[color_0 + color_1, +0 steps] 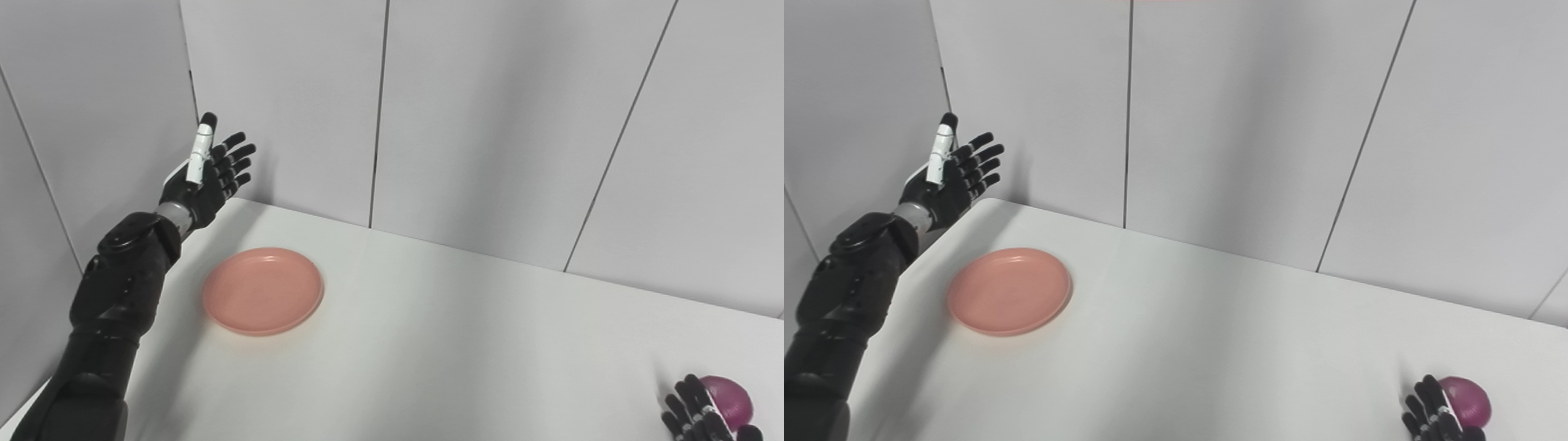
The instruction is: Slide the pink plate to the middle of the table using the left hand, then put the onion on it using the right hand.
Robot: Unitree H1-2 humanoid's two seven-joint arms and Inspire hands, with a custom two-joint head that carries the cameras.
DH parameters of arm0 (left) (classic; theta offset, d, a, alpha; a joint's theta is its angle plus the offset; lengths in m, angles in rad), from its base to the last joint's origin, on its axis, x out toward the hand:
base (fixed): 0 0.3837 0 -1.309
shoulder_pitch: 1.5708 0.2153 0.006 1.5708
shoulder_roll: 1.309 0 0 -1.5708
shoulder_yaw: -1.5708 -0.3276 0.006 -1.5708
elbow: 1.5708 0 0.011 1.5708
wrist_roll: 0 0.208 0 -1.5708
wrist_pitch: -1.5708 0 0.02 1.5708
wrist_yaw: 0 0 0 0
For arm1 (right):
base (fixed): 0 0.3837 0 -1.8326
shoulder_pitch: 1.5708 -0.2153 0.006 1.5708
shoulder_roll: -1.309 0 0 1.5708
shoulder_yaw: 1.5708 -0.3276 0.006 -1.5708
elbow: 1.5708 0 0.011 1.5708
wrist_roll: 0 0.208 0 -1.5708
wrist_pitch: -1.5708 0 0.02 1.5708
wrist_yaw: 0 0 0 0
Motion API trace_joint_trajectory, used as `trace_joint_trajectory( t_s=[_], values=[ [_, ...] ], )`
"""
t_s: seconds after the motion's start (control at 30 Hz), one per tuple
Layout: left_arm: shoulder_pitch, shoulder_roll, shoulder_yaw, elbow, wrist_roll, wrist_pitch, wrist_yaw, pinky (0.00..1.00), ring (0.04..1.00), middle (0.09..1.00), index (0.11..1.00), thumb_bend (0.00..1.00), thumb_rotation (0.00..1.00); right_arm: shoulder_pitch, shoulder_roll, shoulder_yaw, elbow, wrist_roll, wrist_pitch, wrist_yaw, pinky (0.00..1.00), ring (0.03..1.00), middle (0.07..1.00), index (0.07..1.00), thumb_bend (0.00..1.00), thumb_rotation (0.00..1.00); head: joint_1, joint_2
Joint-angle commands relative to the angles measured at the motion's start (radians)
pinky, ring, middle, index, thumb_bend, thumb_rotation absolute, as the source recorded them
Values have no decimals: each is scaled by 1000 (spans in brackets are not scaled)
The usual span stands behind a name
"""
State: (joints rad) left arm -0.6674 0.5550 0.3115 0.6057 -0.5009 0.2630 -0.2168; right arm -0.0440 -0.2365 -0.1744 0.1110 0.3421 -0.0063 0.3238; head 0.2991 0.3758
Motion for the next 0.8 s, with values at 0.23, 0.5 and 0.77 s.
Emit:
trace_joint_trajectory(
  t_s=[0.23, 0.5, 0.77],
  values=[
    [-53, 58, 69, 161, 22, -160, -55, 1000, 997, 940, 965, 844, 965, 67, 49, 19, 118, 12, -36, 29, 1000, 1000, 1000, 1000, 949, 1000, 1, 7],
    [-19, 34, 88, 227, 22, -215, -79, 1000, 997, 956, 962, 851, 974, 74, 49, 17, 99, 12, -19, 22, 1000, 1000, 1000, 1000, 971, 1000, 0, 14],
    [-31, 26, 115, 386, 2, -321, -159, 1000, 952, 896, 911, 922, 878, 81, 52, 12, 77, 16, 0, 10, 1000, 990, 1000, 986, 920, 1000, -3, 28]
  ],
)
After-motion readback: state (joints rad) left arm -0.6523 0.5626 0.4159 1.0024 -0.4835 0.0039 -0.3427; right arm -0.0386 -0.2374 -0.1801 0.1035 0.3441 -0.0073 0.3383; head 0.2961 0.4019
